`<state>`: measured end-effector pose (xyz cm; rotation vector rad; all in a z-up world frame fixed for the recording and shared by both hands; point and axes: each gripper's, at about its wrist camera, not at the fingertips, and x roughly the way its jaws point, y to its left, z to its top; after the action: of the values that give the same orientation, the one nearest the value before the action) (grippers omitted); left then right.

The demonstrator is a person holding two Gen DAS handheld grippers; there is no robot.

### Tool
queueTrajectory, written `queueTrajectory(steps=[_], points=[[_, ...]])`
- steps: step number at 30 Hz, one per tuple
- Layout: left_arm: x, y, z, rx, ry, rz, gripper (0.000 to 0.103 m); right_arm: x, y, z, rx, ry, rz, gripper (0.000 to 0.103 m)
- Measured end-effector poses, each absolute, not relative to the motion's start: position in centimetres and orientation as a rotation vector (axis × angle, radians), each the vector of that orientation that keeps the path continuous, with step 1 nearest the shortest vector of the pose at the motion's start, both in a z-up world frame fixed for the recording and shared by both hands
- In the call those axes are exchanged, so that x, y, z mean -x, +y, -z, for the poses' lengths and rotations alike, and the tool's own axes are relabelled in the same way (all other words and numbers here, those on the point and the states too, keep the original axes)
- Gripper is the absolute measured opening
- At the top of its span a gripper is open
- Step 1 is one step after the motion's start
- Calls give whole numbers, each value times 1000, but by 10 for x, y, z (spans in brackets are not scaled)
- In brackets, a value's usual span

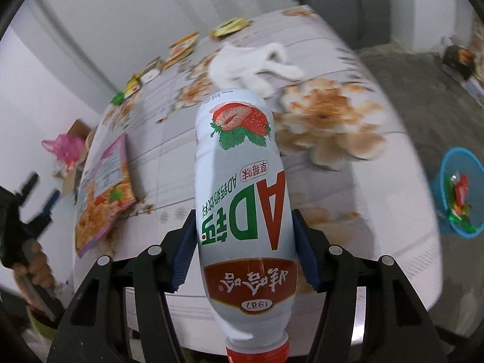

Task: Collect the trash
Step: 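Grasp the white AD drink bottle with the right gripper and lift it, then grasp the white glove with the left gripper while the right gripper holds the bottle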

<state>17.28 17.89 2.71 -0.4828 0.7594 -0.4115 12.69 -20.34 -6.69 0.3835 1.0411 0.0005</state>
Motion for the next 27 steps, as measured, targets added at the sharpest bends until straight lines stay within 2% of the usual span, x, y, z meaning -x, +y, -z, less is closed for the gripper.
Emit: queueTrajectory(steps=[4,9,12,17,20,25,26,27], points=[[-213,118,-57,435,824,578,88,-115,-221,66,-394,1007,60,56],[-272,23,-64,259,934,664,88,-102,-242,64,-406,961,116,56],[-314,-34,-39,242,1097,672,88,-96,-252,66,-435,941,124,56],[-376,-94,27,387,1363,512,88,-90,-261,68,-477,919,111,56],[-393,-118,45,288,1329,350,88,-89,-264,69,-493,911,97,56],[-385,-166,53,-69,1173,271,88,-87,-272,70,-523,896,82,56],[-379,-172,55,-128,1139,281,85,-86,-275,70,-529,892,82,56],[-371,-177,55,-180,1095,311,76,-85,-276,70,-533,889,83,56]])
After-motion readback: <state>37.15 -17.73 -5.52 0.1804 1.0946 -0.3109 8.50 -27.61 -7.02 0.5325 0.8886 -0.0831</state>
